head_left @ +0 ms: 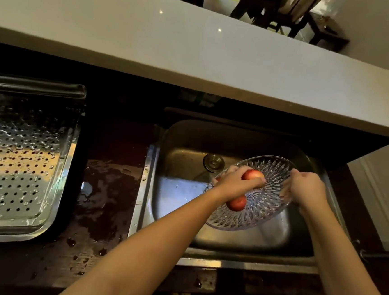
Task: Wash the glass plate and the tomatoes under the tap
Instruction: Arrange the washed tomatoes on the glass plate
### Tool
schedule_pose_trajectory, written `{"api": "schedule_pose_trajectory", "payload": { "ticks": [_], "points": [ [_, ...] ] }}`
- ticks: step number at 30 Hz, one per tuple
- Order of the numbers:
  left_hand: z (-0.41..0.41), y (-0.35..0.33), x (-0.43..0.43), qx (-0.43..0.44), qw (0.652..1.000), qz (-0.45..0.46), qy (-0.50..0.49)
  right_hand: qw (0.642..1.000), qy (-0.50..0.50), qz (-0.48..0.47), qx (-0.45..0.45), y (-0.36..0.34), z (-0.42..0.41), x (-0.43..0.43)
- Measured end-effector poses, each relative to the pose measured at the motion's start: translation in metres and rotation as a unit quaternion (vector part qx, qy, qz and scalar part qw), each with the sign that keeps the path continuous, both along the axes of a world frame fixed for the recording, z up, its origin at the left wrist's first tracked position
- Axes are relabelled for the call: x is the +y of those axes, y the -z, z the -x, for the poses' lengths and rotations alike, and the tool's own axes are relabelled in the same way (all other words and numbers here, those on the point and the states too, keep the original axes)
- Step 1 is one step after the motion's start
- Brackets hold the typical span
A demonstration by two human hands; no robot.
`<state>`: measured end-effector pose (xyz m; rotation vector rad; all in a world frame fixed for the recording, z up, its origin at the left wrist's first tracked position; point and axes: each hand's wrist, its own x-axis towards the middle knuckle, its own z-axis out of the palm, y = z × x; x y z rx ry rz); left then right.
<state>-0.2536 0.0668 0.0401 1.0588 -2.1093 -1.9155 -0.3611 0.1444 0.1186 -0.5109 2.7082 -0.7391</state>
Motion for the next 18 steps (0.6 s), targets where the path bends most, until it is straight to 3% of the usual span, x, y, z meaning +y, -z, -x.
{"api": "schedule_pose_trajectory", "payload": {
  "ticks": [7,18],
  "points": [
    [-0.005,-0.002,-0.006,0.016,0.999,-0.04,-0.019,0.999,-0.029,-0.023,0.029,-0.011,-0.005,-0.019],
    [-0.061,-0.042,-0.057,-0.074,0.989,0.109,-0.067,0.991,-0.101,0.082,-0.023,-0.033,-0.042,-0.058]
  ]
}}
